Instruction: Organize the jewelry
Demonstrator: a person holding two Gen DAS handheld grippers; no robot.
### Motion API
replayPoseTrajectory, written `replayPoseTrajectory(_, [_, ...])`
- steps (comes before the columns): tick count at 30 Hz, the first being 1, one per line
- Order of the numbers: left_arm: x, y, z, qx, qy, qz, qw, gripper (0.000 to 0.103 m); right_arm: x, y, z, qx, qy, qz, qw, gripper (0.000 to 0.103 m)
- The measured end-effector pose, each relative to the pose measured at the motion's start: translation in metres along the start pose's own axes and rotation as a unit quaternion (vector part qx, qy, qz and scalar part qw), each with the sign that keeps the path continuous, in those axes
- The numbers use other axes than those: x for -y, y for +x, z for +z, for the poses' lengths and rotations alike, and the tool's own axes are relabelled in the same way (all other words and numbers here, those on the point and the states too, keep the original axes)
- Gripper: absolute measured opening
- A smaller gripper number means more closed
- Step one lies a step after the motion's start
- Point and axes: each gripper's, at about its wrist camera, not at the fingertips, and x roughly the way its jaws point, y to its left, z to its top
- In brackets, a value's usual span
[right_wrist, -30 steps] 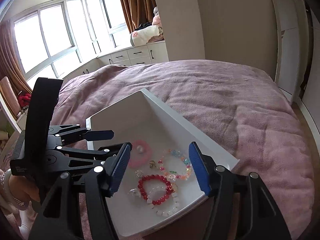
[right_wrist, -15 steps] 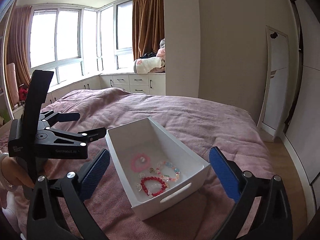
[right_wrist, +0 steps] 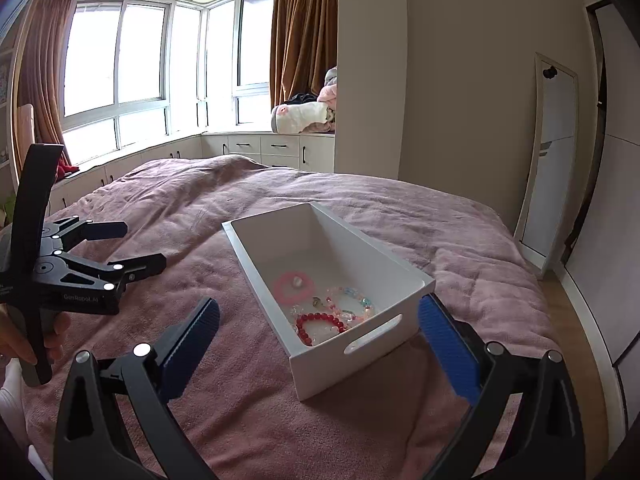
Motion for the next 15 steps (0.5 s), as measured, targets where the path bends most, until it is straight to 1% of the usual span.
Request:
replayPoseTrajectory(3, [0.001,0.000,-0.006,0.007,0.009,0.007,0.9999,0.100,0.001,0.002,-0.005,0.000,0.000,-0.003,1.000,0.098])
replayPoseTrajectory(7, [0.004,0.005,-0.006,0.013,0.027,0.037,0.9989,0.100,0.002,0.010,-0.011,-0.012,-0.001,-0.004,1.000,0.098])
replayPoseTrajectory(10, [0.003,0.006,-0.005,0.014,0.030,0.032,0.9989,0.100,-0.001,0.013,-0.014,-0.017,-0.007,-0.006,1.000,0.098])
replayPoseTrajectory(15, [0.002,0.009,-0.002,0.010,0.019,0.018,0.9996,0.100,-0.002,0.014,-0.016,-0.018,-0.011,-0.005,1.000,0.098])
